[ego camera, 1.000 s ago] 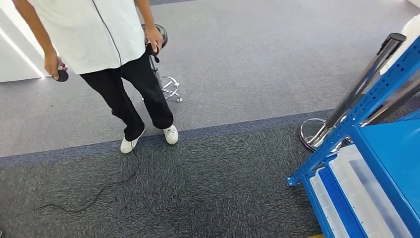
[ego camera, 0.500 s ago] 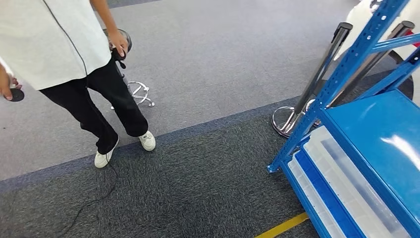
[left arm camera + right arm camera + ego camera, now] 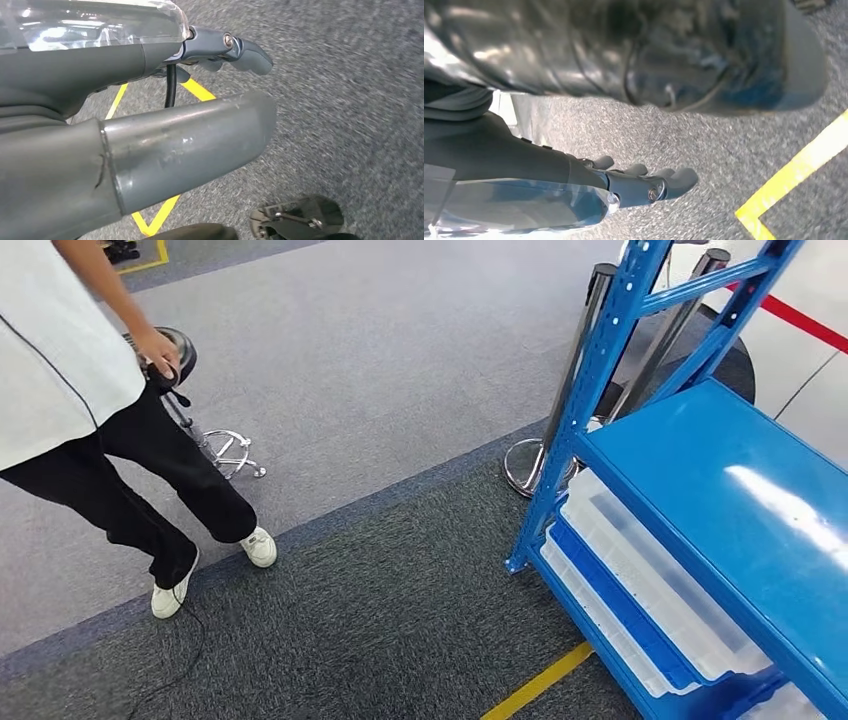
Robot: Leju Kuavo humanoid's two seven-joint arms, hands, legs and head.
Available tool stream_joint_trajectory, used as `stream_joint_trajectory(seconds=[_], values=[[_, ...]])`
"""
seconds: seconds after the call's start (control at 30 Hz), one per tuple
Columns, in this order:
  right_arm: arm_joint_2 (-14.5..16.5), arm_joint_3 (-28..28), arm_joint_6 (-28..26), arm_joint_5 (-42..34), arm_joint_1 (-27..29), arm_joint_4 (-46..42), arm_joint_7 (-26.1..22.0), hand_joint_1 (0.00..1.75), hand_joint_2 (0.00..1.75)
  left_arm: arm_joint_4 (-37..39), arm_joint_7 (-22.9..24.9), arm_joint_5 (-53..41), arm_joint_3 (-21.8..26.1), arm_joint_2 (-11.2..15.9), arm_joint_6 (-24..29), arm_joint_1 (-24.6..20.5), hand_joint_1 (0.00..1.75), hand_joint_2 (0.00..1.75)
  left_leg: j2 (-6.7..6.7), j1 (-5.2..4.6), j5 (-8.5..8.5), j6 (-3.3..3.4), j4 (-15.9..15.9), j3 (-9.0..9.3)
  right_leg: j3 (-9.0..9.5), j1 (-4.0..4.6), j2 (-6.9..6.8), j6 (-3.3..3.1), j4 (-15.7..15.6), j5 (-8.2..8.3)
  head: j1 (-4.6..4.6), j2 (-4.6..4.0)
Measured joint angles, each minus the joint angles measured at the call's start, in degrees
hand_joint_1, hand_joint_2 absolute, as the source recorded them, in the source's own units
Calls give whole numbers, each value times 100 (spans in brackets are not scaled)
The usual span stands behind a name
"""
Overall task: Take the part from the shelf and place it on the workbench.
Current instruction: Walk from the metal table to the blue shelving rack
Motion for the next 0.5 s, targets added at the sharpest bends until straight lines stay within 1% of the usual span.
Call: stream_joint_trajectory(seconds=[0.03,0.07,0.1,0.13,0.17,0.2,0.23,0.27,0.3,0.33,0.37,0.4,0.43,0.47,0.5], values=[[-3,-1,1,2,1,0,0,0,0,0,0,4,1,7,-2,12,0,0,-22,2,-68,-3,278,-140,-13,3,75,-2,13,2,1,0],[-5,-2,2,3,3,0,1,0,0,0,0,6,1,12,-3,23,0,0,-28,2,-12,3,344,-185,-21,6,154,-2,28,2,0,0],[-8,-2,3,3,5,0,0,0,0,0,0,6,2,16,-3,30,0,0,-45,2,147,18,192,-130,-25,7,236,-1,42,2,0,0],[-8,-3,3,4,4,0,-1,0,0,0,-1,7,2,19,-3,34,0,0,-95,3,375,41,-152,17,-23,6,316,3,52,2,0,0],[-6,-3,5,5,2,0,-2,0,0,0,-1,10,4,27,-3,34,0,0,-227,2,567,72,-555,191,-25,7,388,14,58,4,1,0],[-4,-3,7,7,-3,0,-3,0,0,0,-2,15,7,36,-3,35,0,0,-350,3,698,96,-898,331,-35,9,460,35,67,9,3,0],[-2,-3,10,9,-7,0,-7,0,0,0,-3,21,12,45,-3,35,0,0,-448,0,761,113,-1120,419,-51,5,522,66,71,19,4,0],[0,-3,12,11,-6,0,-10,0,0,0,-4,27,18,55,-4,32,0,0,-500,-7,763,125,-1215,450,-70,-4,581,105,70,31,5,0],[0,-3,14,14,0,0,-14,0,0,0,-4,33,25,61,-5,28,0,0,-454,-12,772,135,-1241,459,-89,-13,644,148,62,48,5,0],[-6,-3,14,18,10,0,-16,0,0,0,-4,40,31,66,-7,24,0,0,-389,-2,797,163,-1267,470,-101,-21,692,187,53,60,5,0],[-12,-4,15,23,19,1,-17,0,0,0,-4,45,36,71,-7,19,0,0,-317,9,826,201,-1303,483,-125,-14,642,216,84,34,7,0],[-18,-4,16,28,21,1,-18,0,0,0,-6,48,41,75,-7,18,0,0,-242,22,858,244,-1340,492,-190,-3,517,236,204,-57,16,0],[-25,-5,17,32,14,2,-19,0,0,0,-8,49,44,76,-7,20,0,0,-162,30,883,277,-1368,490,-302,6,343,247,442,-213,25,0],[-25,-5,20,37,5,2,-20,0,0,0,-9,48,48,79,-7,27,0,0,-83,17,890,297,-1374,482,-467,11,151,255,791,-417,33,0],[-26,-5,23,42,-3,1,-21,0,0,0,-8,48,51,81,-6,37,0,0,-1,6,891,306,-1372,472,-652,3,41,267,1183,-609,40,0]])
